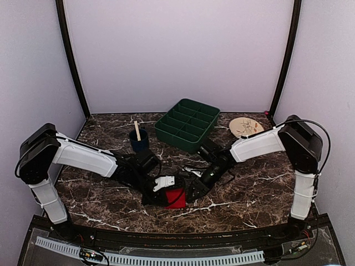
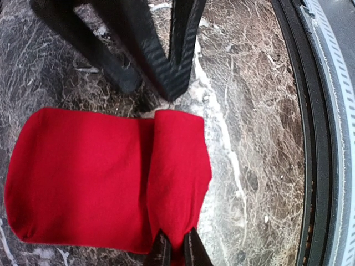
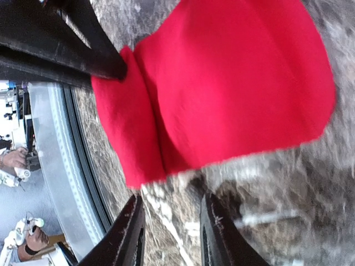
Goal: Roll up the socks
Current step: Roll the sock at the center of the board.
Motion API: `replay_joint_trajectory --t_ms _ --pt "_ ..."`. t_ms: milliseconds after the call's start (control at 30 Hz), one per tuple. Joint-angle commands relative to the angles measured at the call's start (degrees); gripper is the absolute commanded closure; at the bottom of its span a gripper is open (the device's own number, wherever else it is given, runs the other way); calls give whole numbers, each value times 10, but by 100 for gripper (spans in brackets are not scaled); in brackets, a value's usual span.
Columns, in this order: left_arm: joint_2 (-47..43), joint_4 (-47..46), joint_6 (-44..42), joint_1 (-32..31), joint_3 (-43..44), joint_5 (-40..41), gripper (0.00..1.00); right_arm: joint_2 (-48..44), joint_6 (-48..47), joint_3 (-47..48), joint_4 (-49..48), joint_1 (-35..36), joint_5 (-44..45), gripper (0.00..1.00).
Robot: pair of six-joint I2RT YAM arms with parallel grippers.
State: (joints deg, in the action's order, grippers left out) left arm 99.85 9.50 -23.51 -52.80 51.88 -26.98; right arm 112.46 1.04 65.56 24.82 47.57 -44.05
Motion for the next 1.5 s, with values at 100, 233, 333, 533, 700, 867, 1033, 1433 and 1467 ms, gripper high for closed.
replay_joint_trajectory --t_ms 100,233,333,533,700,867,1033,1433,1467 --pt "34 111 3 42 48 -75 96 -74 38 -67 -93 -5 48 68" --pt "59 164 -2 60 82 -108 96 -116 42 -103 -136 -4 98 68" --pt "86 208 -9 69 110 -129 96 -144 39 -124 -155 3 138 68" --pt "121 256 -20 77 149 -150 96 -178 9 -132 -157 57 231 68" --pt "139 285 -26 84 168 -175 96 -186 -11 -124 -157 110 300 68" --pt "152 301 -27 86 179 -184 96 -187 -26 -119 -166 148 343 67" --pt "159 309 -27 88 186 -194 96 -164 -50 -94 -152 171 360 67" --pt "176 325 -31 98 199 -211 96 -110 -87 -41 -131 195 372 56" --pt "177 327 -32 98 200 -214 96 -108 -88 -40 -132 196 371 54"
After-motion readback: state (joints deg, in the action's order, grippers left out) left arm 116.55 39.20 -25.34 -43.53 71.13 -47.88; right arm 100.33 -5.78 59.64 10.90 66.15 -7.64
